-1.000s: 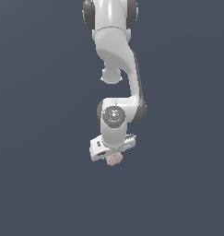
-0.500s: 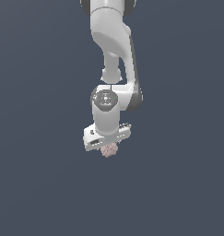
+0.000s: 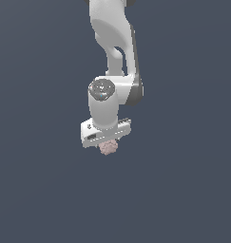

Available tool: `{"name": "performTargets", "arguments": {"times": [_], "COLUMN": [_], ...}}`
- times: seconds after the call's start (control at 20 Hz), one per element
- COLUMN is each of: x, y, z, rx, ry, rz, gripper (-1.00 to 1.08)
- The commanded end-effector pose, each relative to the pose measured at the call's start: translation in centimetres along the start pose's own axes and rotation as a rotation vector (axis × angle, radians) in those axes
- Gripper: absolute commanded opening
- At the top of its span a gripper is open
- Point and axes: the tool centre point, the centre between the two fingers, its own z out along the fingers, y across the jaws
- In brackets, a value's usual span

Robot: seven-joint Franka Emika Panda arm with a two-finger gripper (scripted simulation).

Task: Pick up the object and move it to a goal position.

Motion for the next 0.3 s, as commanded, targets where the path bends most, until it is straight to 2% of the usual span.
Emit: {"name": "performTargets", "arguments": {"times": [0.0, 0.25], "x": [-0.18, 0.04], "y": [0.05, 0.02], "z": [-0.21, -0.03], "rx": [0.000, 0.000], "ry": [-0.001, -0.001], "rz": [-0.001, -0.001], "gripper": [-1.00, -1.00]}}
